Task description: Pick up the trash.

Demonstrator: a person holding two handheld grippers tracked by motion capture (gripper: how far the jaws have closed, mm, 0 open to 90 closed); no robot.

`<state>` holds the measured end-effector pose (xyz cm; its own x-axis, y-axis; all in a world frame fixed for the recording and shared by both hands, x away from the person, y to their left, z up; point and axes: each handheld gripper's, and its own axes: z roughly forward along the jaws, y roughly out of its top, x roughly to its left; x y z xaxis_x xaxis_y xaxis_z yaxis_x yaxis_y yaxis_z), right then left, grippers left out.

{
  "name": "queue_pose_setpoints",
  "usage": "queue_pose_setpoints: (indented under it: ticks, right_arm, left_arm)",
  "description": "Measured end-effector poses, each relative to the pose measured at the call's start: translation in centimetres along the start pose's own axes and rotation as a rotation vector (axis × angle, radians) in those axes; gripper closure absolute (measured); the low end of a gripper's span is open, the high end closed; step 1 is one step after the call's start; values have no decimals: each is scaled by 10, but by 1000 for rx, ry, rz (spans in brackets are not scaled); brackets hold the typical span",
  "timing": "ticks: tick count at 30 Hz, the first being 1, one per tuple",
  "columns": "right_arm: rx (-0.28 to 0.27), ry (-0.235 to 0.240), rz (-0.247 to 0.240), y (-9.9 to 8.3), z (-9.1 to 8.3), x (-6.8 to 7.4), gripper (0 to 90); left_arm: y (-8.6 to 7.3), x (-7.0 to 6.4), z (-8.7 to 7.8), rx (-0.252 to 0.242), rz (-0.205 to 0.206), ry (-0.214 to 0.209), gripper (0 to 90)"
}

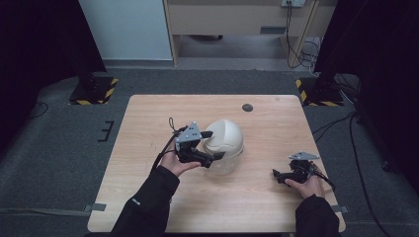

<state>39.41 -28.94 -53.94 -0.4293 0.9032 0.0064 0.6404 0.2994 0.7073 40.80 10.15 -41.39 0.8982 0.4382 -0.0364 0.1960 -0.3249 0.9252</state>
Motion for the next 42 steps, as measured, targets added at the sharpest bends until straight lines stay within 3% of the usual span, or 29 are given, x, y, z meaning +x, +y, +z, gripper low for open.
queue_pose_setpoints:
  ticks: [5,8,15,19,24,25,26,27,29,30,32,33,34,35,36,37,38,40,42]
  right_arm:
    - [0,0,0,0,0,0,7]
    - [0,0,0,0,0,0,7]
    - [0,0,0,0,0,0,7]
    - [0,0,1,0,0,0,7]
    - [0,-1,1,0,0,0,7]
    - [0,-1,1,0,0,0,7]
    - [0,-1,1,0,0,0,7]
    - [0,-1,1,0,0,0,7]
    - [0,-1,1,0,0,0,7]
    - [0,-1,2,0,0,0,7]
    - [-1,-1,-1,0,0,1,7]
    - [-1,-1,-1,0,0,1,7]
    - [0,-3,0,-1,-1,1,7]
    - [0,-2,1,-1,-1,1,7]
    - [0,-2,0,-1,-1,1,7]
    - [0,-2,0,-1,-1,1,7]
    - [0,-3,1,-1,-1,1,7]
    - [0,-3,1,-1,-1,1,7]
    - [0,-2,1,-1,-1,2,7]
  left_arm:
    - [-4,3,9,30,-19,-13,122]
    - [-8,1,18,74,-10,-22,118]
    - [-12,0,25,103,-11,-35,125]
    - [-10,-2,19,85,-15,-31,135]
    - [-9,-4,-13,25,-20,10,136]
    - [-9,-4,-13,25,-20,10,137]
    - [-11,-5,-28,1,-26,31,137]
    - [-11,-5,-28,1,-26,31,138]
    - [-15,-5,-43,-9,-36,69,140]
    - [-20,-5,-58,-10,-53,120,141]
    - [-28,-6,-71,3,-86,181,147]
    - [-28,-6,-71,3,-86,181,152]
    - [-39,-6,-83,17,-121,246,156]
    - [-39,-6,-83,17,-121,246,159]
    - [-51,-5,-92,36,-149,310,160]
    - [-57,-5,-95,45,-167,333,164]
    - [-57,-5,-95,45,-167,333,168]
    - [-78,-3,-99,91,-216,368,169]
    - [-86,-2,-98,109,-230,375,169]
